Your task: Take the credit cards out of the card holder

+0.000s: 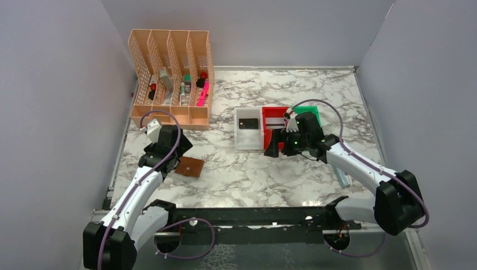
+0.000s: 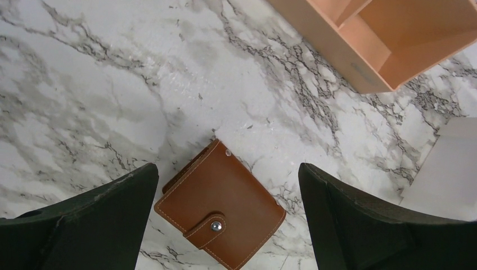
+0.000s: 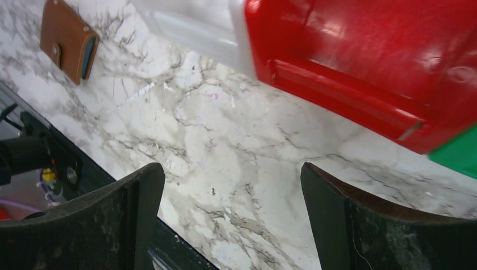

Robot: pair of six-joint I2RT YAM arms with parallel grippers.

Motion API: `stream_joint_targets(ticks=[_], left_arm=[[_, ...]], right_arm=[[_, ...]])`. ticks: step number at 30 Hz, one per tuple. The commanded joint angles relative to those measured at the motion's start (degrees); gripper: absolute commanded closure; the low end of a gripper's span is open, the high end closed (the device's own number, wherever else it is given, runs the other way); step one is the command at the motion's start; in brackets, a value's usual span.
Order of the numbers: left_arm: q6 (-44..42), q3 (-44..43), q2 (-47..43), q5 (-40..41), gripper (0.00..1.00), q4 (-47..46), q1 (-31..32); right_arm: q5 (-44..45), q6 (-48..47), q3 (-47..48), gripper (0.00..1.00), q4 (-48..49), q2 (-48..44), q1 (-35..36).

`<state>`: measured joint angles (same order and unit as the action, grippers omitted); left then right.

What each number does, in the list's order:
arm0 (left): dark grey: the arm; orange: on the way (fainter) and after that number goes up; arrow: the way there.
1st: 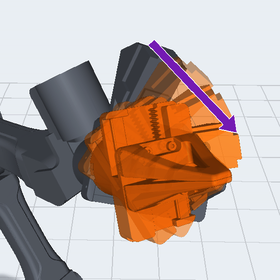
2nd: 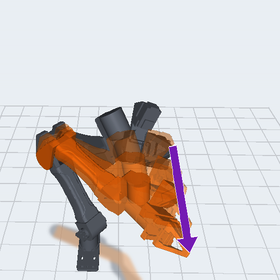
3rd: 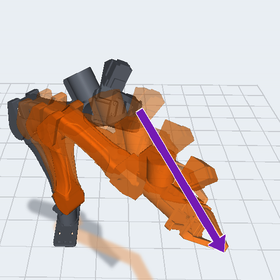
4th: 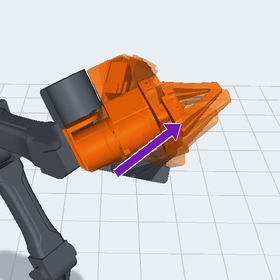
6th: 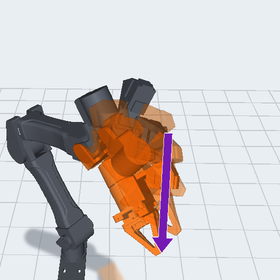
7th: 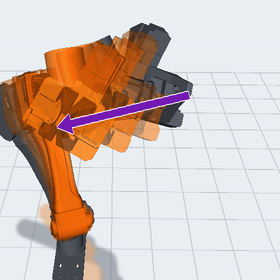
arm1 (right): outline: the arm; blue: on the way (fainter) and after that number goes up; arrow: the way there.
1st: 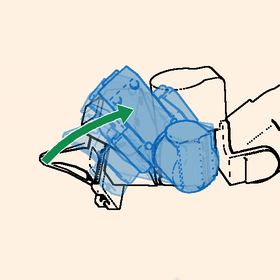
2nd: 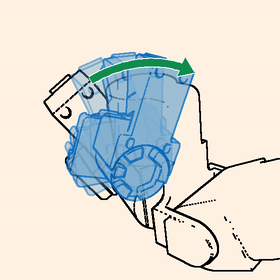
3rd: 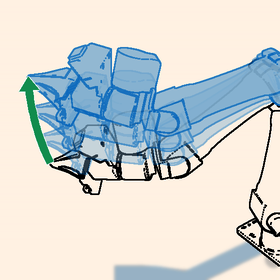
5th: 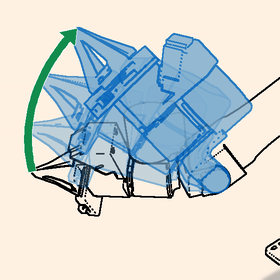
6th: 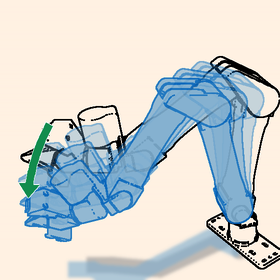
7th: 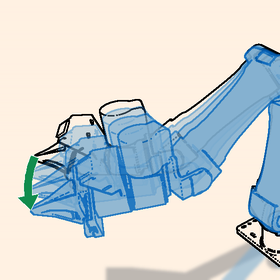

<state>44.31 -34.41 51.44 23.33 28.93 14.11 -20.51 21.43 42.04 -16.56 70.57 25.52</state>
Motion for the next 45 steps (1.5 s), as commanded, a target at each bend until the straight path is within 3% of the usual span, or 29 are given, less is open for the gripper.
stream_joint_targets(ticks=[1, 6, 15, 21, 27, 37, 41, 45], left_arm=[[8.08, 1.28, 1.14, -0.16, 0.01, 3.00, -0.59], [11.28, 4.60, 3.47, -1.23, 0.03, 0.80, -0.71], [15.23, 9.18, 8.94, -7.75, 0.13, -4.64, -0.73], [7.39, 10.13, 11.63, -16.99, 0.29, -9.68, 0.03], [-0.62, 11.14, 10.44, -25.20, 0.31, -14.97, 4.03], [-6.58, 9.41, 14.21, -35.10, 0.46, -19.46, 14.30], [-6.36, 7.01, 10.39, -29.28, 0.41, -16.58, 18.82], [-10.49, 2.24, 7.41, -20.89, 0.25, -12.63, 18.82]], right_arm=[[4.18, 1.30, 3.62, 0.05, -2.07, 2.42, 6.27], [6.91, 1.88, 5.50, 0.06, -2.23, 1.46, 11.46], [6.84, 3.56, 6.10, 0.06, -1.91, 0.21, 12.94], [8.66, 5.35, 5.43, 0.06, -1.97, -0.10, 12.95], [10.20, 6.05, 5.00, 0.06, -2.36, -0.10, 12.98], [9.72, 7.52, 4.43, 0.05, -1.61, 1.12, 12.93], [9.85, 8.06, 4.00, 0.05, -1.78, 1.27, 12.98], [11.88, 8.73, 3.47, 0.05, -2.49, 0.79, 12.97]])
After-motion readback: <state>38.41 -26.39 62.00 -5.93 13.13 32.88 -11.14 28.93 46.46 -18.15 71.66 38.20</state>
